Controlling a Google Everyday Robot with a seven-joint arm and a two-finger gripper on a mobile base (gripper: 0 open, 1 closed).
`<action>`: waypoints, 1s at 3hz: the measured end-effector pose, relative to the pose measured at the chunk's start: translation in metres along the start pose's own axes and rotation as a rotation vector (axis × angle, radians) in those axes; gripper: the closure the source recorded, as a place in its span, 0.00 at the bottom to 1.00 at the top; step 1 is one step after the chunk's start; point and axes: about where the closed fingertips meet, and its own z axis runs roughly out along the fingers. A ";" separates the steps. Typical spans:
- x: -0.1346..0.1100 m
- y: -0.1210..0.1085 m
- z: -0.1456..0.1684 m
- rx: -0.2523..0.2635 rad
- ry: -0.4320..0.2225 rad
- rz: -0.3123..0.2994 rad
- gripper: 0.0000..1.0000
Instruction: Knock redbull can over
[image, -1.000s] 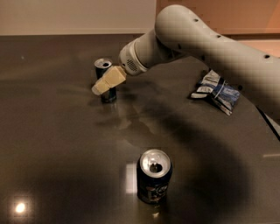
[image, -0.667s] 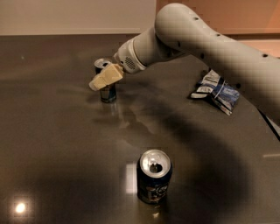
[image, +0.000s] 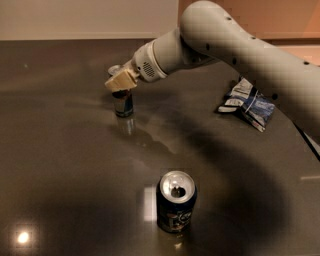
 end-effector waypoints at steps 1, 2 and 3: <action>-0.009 0.005 -0.012 -0.001 0.034 -0.012 0.87; -0.019 0.009 -0.031 0.023 0.148 -0.055 1.00; -0.014 0.012 -0.048 0.036 0.306 -0.112 1.00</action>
Offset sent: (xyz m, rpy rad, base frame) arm -0.0201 -0.0365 0.0515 -0.3749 -0.0161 0.0201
